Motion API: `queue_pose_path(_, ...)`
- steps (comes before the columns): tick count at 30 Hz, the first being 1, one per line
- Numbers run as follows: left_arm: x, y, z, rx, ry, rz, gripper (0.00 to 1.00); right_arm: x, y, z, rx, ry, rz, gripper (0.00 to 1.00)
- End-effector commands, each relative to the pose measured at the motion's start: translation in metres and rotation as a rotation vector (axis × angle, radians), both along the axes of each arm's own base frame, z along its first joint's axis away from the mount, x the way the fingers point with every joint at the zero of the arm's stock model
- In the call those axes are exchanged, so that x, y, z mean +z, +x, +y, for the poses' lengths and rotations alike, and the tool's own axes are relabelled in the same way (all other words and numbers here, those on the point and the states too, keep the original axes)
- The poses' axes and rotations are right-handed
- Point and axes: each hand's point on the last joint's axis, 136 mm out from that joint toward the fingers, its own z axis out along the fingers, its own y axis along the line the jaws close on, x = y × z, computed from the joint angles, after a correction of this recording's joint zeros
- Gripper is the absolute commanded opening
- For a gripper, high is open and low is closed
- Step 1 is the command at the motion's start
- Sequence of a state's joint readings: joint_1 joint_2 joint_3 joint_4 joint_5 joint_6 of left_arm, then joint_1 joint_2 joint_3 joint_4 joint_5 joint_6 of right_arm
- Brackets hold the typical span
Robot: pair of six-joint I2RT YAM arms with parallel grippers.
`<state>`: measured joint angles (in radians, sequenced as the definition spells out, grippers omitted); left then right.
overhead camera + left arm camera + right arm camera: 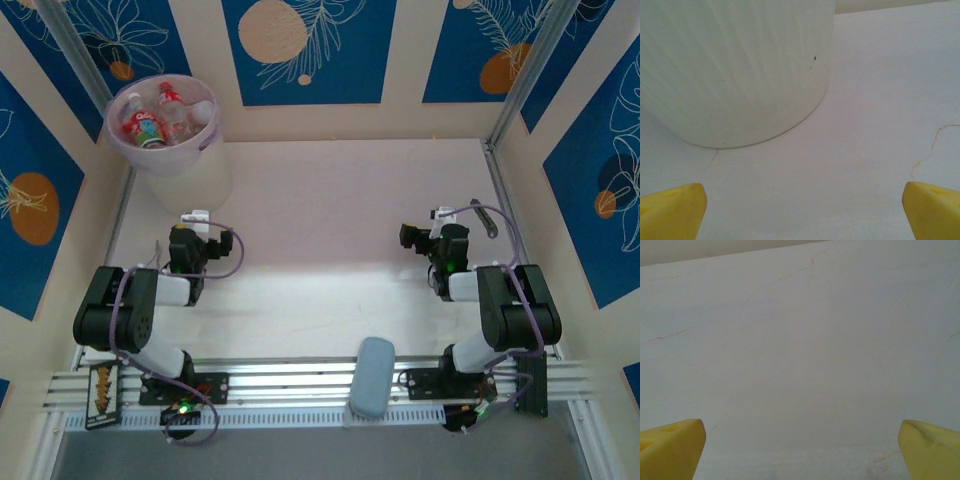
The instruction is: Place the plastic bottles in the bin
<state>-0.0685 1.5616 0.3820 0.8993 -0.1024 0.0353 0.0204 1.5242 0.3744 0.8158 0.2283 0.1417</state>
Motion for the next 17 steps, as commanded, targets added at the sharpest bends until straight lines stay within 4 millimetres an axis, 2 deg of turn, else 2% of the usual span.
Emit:
queue_pose_path(1, 0.0047, 0.0011, -0.0047, -0.021, 0.003, -0.028, 1.0, 0.0159, 0.0093, 0.0, -0.003, -0.015, -0.053, 0.99)
queue_pose_path(17, 0.0047, 0.0011, -0.0042, -0.019, 0.003, -0.028, 1.0, 0.0154, 0.0089, 0.0009, 0.005, -0.013, -0.053, 0.99)
